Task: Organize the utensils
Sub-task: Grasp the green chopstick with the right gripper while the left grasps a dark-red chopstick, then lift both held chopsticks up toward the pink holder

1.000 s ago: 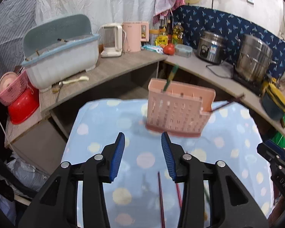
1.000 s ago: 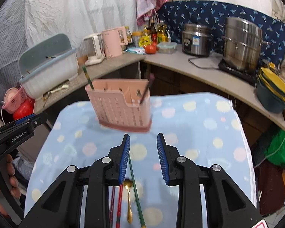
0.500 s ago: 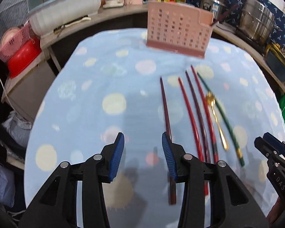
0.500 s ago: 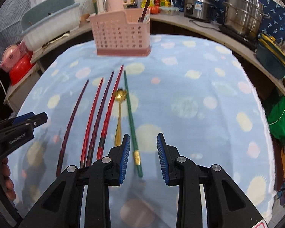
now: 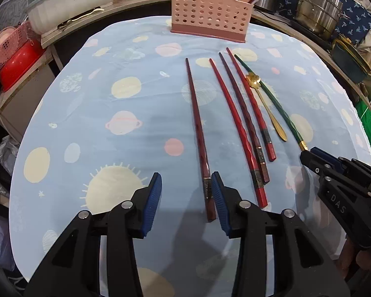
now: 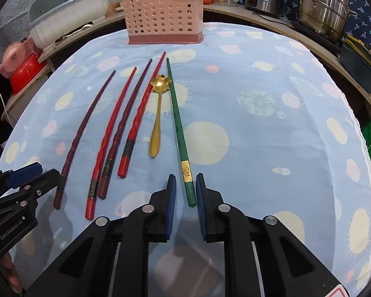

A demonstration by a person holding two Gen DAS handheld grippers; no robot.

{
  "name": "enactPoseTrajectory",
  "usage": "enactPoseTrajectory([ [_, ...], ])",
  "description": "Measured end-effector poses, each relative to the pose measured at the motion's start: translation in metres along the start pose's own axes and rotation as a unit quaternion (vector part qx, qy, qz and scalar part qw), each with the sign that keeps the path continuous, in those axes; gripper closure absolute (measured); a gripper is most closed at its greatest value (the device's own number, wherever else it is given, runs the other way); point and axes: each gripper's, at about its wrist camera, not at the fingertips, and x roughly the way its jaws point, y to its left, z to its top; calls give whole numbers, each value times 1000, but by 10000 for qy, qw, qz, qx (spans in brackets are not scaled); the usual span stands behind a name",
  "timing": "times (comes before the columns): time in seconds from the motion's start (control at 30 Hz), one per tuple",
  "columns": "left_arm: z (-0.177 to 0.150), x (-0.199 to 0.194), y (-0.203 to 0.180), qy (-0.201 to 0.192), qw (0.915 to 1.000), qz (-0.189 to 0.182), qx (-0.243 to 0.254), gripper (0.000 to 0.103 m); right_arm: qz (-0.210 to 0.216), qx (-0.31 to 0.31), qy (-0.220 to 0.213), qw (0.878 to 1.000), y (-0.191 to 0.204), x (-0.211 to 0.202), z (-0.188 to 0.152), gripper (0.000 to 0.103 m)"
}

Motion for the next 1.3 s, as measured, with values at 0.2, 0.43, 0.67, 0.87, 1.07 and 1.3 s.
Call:
enactPoseTrajectory([
  [0.2, -6, 9, -8, 54, 9999, 14, 90, 64, -30, -75, -64, 9999, 4, 1, 0, 95],
  [0.43, -7, 8, -11, 37, 9997, 71, 216, 85, -6, -47, -55, 10000, 4, 0, -2, 95],
  [0.67, -9, 0, -10, 42, 9996, -14, 264, 96, 124, 35, -12, 9999, 0, -11, -7, 96],
  [0.87, -3, -27, -6, -199, 9996, -47, 184, 96, 183, 99, -178, 9996, -6, -36, -4, 96],
  [1.07, 13, -66, 3, -616, 9980, -83, 84, 96, 213, 195, -513, 9983, -14, -74, 8, 96],
  [1.3, 47, -107, 14, -1152, 9933, -86, 3, 96, 222, 191, -1154, 9929, -22, -122, 38, 96],
])
